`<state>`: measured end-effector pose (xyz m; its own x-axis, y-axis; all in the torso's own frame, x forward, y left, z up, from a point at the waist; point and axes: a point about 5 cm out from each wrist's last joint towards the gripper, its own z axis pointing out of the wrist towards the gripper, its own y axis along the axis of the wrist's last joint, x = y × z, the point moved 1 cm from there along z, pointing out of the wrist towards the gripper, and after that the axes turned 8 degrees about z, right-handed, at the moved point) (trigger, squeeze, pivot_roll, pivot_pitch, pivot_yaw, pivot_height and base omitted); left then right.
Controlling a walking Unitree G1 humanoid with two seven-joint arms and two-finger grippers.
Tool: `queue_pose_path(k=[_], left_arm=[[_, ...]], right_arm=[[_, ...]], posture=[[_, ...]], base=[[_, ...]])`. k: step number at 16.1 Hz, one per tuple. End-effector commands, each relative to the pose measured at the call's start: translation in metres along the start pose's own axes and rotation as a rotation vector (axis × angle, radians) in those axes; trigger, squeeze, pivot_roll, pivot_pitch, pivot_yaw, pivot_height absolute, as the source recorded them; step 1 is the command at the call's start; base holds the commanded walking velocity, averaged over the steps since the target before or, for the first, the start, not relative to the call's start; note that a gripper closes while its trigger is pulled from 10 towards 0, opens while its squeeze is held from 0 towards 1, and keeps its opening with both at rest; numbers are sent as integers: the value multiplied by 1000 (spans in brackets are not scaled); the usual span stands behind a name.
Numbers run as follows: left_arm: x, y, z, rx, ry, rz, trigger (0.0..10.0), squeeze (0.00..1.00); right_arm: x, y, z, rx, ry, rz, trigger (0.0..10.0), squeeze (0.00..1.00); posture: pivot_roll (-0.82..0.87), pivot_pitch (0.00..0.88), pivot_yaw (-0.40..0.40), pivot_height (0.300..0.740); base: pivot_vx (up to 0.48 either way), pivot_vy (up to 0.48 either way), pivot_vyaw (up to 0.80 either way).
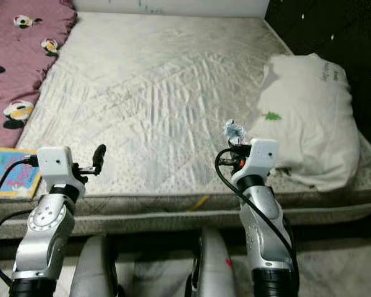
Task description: Clean up the room
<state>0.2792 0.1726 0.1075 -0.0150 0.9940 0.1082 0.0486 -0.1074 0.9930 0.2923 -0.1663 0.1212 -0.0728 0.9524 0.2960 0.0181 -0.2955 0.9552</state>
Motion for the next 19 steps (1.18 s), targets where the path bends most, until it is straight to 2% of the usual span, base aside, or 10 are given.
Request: queue_pose_path(k=[1, 4, 9, 12, 19], left_arm=[[-2, 3, 0, -11, -8, 1, 10000, 0], [-3, 6, 3, -22, -2, 12, 10000, 0], [-4, 4, 4, -17, -14, 16, 10000, 0], [-6, 3, 4, -16, -20, 8, 10000, 0], [-6, -2, 4, 16, -7, 25, 10000, 0]], right_arm=[[0, 11, 2, -27, 1, -17, 10000, 0], [-1, 13, 4, -34, -6, -22, 10000, 0], [2, 11, 0, -35, 6, -53, 10000, 0], [-3, 11, 1, -31, -24, -71, 10000, 0], [-9, 6, -4, -13, -83, -38, 10000, 0]], posture=[[-12, 2, -72, 654], [-14, 0, -69, 699], [-16, 0, -70, 714], [-17, 0, -71, 740], [-19, 0, -70, 740]], base=[[0, 0, 0], [0, 0, 0], [0, 0, 0], [0, 0, 0], [0, 0, 0]])
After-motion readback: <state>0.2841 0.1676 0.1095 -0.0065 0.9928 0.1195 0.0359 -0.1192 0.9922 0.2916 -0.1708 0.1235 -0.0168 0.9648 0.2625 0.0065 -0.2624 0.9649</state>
